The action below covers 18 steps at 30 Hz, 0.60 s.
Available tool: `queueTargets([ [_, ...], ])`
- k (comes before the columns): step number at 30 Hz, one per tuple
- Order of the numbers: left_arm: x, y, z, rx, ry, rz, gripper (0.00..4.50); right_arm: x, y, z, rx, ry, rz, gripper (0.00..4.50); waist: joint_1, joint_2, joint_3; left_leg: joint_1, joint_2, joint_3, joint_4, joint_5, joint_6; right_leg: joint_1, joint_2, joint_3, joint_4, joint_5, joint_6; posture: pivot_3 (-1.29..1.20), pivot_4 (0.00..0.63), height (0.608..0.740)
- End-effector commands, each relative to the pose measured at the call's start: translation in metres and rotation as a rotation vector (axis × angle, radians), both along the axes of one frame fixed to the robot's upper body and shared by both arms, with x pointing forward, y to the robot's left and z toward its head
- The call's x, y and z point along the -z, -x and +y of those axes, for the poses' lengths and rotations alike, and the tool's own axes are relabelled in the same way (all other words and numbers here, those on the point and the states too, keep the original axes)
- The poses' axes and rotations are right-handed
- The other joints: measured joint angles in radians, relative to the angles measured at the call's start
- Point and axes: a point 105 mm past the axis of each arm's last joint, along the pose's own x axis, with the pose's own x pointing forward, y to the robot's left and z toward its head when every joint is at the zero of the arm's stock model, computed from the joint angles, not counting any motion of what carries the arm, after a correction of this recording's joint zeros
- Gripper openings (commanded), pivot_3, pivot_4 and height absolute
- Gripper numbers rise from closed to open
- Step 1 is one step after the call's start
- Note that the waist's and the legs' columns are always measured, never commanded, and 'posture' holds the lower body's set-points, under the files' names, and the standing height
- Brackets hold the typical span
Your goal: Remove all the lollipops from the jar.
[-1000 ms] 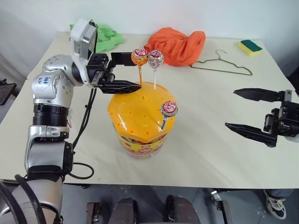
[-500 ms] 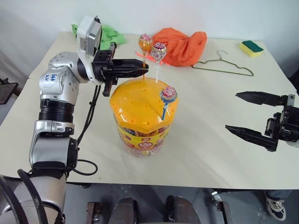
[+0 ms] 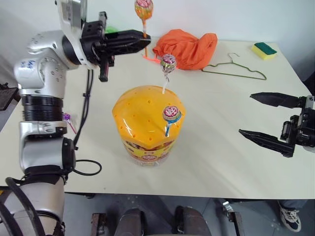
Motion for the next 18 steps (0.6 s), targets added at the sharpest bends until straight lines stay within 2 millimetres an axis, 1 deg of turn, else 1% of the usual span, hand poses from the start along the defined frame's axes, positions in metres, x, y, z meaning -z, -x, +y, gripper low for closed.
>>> queueTargets([
  [1,0.000,-0.025,0.021,-0.278,-0.006,0.109,0.03,-0.007,0.002,0.000,-0.008,0.020,-0.031,4.50,0.002,0.000,0.000,0.000,0.000,0.000,0.000,0.000,0.000,0.000,0.000,0.000,0.000,0.000,0.000,0.00,0.150,0.740],
  [3,0.011,-0.033,0.036,-0.378,-0.040,0.167,0.03,-0.008,0.001,0.000,-0.016,0.020,-0.027,4.50,0.002,0.000,0.000,0.000,0.000,0.000,0.000,0.000,0.000,0.000,0.000,0.000,0.000,0.000,0.000,0.00,0.150,0.740],
  [6,0.033,-0.044,0.057,-0.529,-0.110,0.274,0.03,-0.008,-0.001,0.001,-0.034,0.020,-0.021,4.50,-0.001,0.000,0.000,0.000,0.000,0.000,0.000,0.000,0.000,0.000,0.000,0.000,0.000,0.000,0.000,0.00,0.150,0.740],
  [9,0.065,-0.057,0.088,-0.738,-0.210,0.390,0.03,-0.008,-0.002,0.001,-0.051,0.022,-0.014,4.50,-0.001,0.000,0.000,0.000,0.000,0.001,-0.001,0.000,0.000,0.000,0.000,0.000,0.000,0.000,0.000,0.00,0.150,0.740],
  [11,0.086,-0.062,0.104,-0.852,-0.275,0.484,0.03,-0.008,-0.005,0.001,-0.054,0.025,-0.013,4.50,0.000,0.000,0.000,0.000,0.000,0.001,-0.001,0.000,0.000,0.000,0.000,0.000,0.000,0.000,0.000,0.00,0.150,0.740],
  [14,0.122,-0.064,0.117,-0.951,-0.385,0.614,0.03,-0.008,-0.009,0.003,-0.068,0.021,-0.015,4.50,0.002,0.000,0.000,0.000,0.000,0.001,0.000,0.000,0.000,0.000,0.000,0.000,0.000,0.000,0.000,0.00,0.150,0.740],
  [17,0.146,-0.068,0.124,-1.028,-0.424,0.697,0.03,-0.006,-0.011,0.005,-0.080,0.018,-0.011,4.50,0.004,0.000,0.000,0.000,0.000,0.001,-0.001,0.000,0.000,0.000,0.000,0.000,0.000,0.000,0.000,0.00,0.150,0.740],
  [18,0.151,-0.069,0.125,-1.048,-0.426,0.713,0.03,-0.006,-0.011,0.005,-0.082,0.018,-0.009,4.50,0.004,-0.001,0.000,0.000,0.000,0.001,-0.001,0.000,0.000,0.000,0.000,0.000,0.000,0.000,0.000,0.00,0.150,0.740],
])
